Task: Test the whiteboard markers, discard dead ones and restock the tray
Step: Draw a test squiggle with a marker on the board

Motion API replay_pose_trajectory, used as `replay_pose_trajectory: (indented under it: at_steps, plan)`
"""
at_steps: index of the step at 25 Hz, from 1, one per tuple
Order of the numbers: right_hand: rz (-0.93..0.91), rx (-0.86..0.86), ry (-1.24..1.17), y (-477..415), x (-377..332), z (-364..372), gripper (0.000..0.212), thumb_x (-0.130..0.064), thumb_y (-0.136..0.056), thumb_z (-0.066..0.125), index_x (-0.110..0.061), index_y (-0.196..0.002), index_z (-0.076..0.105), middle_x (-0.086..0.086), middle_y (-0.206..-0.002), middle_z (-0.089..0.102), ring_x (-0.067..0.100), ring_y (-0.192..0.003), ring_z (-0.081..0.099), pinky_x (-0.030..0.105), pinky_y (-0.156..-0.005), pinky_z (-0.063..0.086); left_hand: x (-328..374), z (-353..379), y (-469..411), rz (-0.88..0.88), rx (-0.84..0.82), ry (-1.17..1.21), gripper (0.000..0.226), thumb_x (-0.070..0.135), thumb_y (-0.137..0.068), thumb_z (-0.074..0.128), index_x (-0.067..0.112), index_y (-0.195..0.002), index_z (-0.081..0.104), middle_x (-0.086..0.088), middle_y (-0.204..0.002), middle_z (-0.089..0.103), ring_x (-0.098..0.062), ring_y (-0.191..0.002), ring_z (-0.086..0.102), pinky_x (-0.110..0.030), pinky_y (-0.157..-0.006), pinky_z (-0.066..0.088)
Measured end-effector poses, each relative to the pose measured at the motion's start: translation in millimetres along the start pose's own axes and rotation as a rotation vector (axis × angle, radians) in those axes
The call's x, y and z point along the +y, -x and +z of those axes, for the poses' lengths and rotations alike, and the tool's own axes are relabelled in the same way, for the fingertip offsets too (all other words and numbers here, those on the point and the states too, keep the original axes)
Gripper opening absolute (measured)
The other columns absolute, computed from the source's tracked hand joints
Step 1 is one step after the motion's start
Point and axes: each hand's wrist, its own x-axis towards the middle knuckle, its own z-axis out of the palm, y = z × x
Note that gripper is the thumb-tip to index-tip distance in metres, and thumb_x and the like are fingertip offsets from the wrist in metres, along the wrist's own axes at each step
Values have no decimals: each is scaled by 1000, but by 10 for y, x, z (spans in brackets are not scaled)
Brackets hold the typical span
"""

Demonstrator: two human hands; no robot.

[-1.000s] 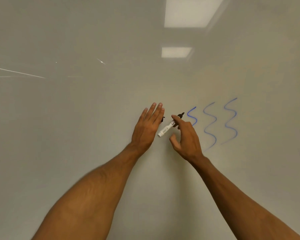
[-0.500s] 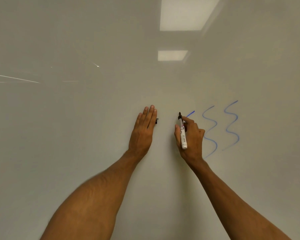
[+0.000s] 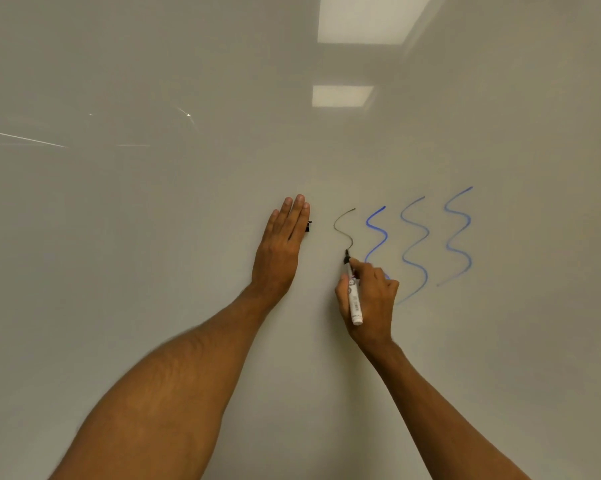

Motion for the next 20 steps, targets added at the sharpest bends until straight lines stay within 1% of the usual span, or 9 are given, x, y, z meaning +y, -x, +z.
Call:
replay_pose_trajectory:
  at_steps: [2,3,6,8,10,12,15,18,20]
  plan:
    - [-143,-84,54,153,23,2,26,-28,-85,49,-13,-102,61,1,-75,63,19,-68,56,29,-68,25,0,-17,7,-11,-21,3,64,-17,-85,52,0,-144,33,-15,-151,33,-28,-142,26,-38,-117,22]
    - [-161,-95,81,220,51,-11,24,-27,-85,50,-14,-100,62,0,-74,62,18,-67,56,29,-67,25,-7,-29,10,-12,-34,0,65,-17,-85,53,0,-144,33,-14,-151,33,-27,-142,27,-38,-117,24]
    - [-6,-44,91,373,121,-88,25,-27,-83,49,-13,-98,63,-2,-70,61,17,-65,55,29,-64,25,-19,-81,5,6,-59,-14,64,-16,-85,55,1,-144,35,-14,-151,35,-27,-141,29,-37,-117,23]
    - [38,-49,82,527,130,-121,24,-26,-81,48,-14,-96,63,-3,-66,58,16,-61,53,30,-63,26,-26,-116,-4,17,-72,-29,63,-16,-85,55,1,-143,37,-13,-150,36,-26,-140,31,-37,-116,24]
    - [-54,-152,69,684,106,-141,19,-27,-82,48,-18,-94,59,-4,-64,56,16,-58,52,30,-63,28,-7,-154,-17,4,-86,-26,63,-18,-84,55,1,-142,38,-13,-149,38,-27,-139,34,-39,-115,27]
    - [-147,-257,59,770,72,-153,15,-26,-82,51,-21,-95,55,-5,-66,58,16,-59,54,31,-63,34,23,-203,-34,-17,-93,-16,64,-20,-82,55,0,-141,40,-14,-147,40,-27,-137,37,-41,-114,29]
    - [-189,-299,30,847,40,-181,25,-23,-81,62,-23,-104,52,-4,-78,63,15,-68,59,33,-64,42,76,-309,62,-8,-115,-36,63,-21,-80,57,0,-138,45,-14,-144,44,-28,-135,40,-44,-112,31]
    - [-325,-434,53,997,54,-183,49,-14,-75,76,-25,-115,50,-1,-105,64,17,-86,60,32,-74,41,128,-403,471,13,-184,-64,63,-16,-80,59,2,-138,45,-13,-145,44,-28,-135,40,-46,-112,31]
    - [-321,-500,37,1081,50,-157,58,-9,-73,78,-24,-123,51,1,-118,60,18,-93,59,29,-81,41,187,-465,863,-3,-253,-58,63,-13,-80,61,3,-139,45,-12,-145,44,-28,-135,40,-47,-111,32]
